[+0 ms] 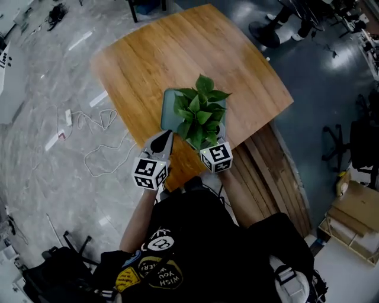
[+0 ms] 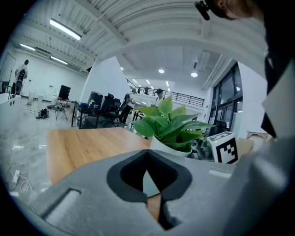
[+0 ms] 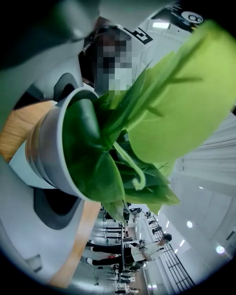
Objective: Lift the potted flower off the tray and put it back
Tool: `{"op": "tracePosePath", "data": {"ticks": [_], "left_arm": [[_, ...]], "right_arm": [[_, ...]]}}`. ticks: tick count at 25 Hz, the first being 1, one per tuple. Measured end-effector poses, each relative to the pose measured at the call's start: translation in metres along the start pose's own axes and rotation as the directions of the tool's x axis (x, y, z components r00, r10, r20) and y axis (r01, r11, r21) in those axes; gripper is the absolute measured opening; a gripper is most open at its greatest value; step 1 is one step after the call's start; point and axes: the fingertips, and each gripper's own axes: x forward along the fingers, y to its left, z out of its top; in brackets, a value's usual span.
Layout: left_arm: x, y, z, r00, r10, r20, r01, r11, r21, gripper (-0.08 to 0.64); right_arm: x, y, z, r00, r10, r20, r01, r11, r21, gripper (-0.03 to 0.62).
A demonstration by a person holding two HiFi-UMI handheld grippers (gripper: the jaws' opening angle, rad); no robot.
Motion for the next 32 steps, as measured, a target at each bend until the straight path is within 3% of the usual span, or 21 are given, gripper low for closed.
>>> {"op": "tracePosePath", "data": {"ticks": [6,12,17,22,32], "left_arm": [[-0.01,-0.043,0.036,0.997,-0.068,0.028,0.066,0.995,0.081,-0.005],[-0.005,-0.054,0.079,0.99,-0.107,0.096,0.094,0.987,0.128,-0.003],[-0.005,-0.069,0.077,0.99,-0.13,0.059,0.119,0.979,0.166,-0.003],[-0.008,-0.069,0.08,0.989,-0.114,0.095,0.101,0.986,0.135,-0.005],[-0.005,-0.057,0.061,0.996,-0.067,0.063,0.062,0.994,0.091,-0.003]], "right_arm": [[-0.05,0.004,0.041,0.998,-0.058,0.007,0.058,0.998,-0.004,0.537],[-0.057,-0.005,0.077,0.997,-0.06,0.044,0.061,0.998,-0.002,0.537],[-0.061,-0.006,0.082,0.997,-0.059,0.047,0.058,0.998,0.015,0.537],[-0.061,-0.007,0.079,0.998,-0.046,0.038,0.045,0.999,0.018,0.537],[-0.044,-0.013,0.067,0.999,0.023,0.045,-0.024,1.0,0.014,0.537]]}}
